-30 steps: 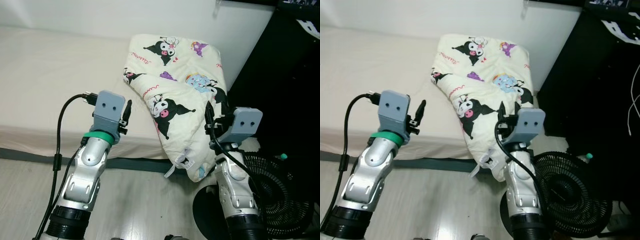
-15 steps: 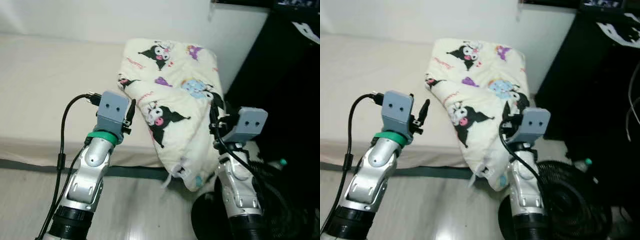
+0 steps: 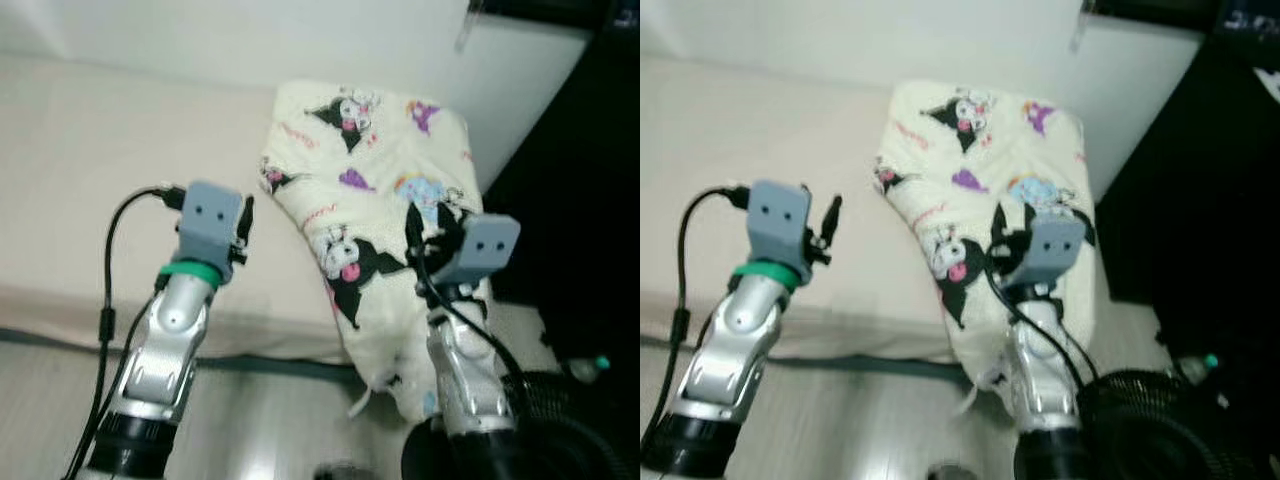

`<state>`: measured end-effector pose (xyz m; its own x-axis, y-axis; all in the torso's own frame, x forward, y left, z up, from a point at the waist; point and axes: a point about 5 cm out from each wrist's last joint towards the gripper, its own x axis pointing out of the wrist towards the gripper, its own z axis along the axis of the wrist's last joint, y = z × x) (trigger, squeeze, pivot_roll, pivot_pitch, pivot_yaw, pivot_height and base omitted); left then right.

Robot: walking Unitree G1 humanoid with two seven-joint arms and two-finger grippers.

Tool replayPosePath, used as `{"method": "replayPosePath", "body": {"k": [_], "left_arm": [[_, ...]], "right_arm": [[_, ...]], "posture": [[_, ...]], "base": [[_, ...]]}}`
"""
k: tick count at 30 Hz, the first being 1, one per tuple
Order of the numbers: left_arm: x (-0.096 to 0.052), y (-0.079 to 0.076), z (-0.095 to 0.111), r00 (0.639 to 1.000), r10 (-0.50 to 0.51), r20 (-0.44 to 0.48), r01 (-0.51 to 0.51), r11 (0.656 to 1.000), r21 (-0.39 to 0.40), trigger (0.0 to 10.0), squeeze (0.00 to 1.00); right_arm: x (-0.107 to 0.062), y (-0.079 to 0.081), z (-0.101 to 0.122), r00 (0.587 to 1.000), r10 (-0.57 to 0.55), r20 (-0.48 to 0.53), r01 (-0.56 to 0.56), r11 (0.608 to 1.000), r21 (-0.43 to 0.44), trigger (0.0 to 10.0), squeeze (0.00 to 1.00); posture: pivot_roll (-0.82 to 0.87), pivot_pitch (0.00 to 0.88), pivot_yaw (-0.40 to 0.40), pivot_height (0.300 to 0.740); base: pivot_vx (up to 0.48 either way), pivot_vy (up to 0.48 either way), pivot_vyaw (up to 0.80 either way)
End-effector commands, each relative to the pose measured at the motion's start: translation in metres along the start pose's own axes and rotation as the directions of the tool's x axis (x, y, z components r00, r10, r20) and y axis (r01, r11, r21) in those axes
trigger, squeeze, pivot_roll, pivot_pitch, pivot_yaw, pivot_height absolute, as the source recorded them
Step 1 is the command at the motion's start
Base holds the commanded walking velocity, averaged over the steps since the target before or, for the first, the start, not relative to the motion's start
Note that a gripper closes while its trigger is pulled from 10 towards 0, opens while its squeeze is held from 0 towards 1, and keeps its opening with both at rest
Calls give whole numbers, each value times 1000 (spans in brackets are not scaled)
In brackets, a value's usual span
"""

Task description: Clean up the room

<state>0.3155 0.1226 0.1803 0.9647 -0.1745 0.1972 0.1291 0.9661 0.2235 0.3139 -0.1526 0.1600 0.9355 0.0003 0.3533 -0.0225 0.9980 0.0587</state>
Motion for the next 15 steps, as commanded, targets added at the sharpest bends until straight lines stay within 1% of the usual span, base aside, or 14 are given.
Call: {"method": "replayPosePath", "body": {"k": [1, 12, 15], "left_arm": [[-1, -3, -2, 1000, -14, -6, 14, 1000, 7, 10000, 0], [-1, -4, -1, 1000, -18, -2, 18, 1000, 6, 10000, 0], [-1, -7, -1, 999, -39, -7, 39, 999, -11, 10000, 0]], "right_arm": [[-2, -3, -3, 1000, -15, -12, 15, 1000, -2, 10000, 0], [-3, -3, -4, 1000, -20, -17, 20, 1000, -2, 10000, 0], [-3, -4, -5, 999, -29, -24, 30, 1000, 0, 10000, 0]], "posture": [[-40, 0, 33, 740], [-39, 6, 35, 740], [-39, 6, 35, 740]], "base": [[349, 0, 0], [343, 0, 0], [0, 0, 0]]}}
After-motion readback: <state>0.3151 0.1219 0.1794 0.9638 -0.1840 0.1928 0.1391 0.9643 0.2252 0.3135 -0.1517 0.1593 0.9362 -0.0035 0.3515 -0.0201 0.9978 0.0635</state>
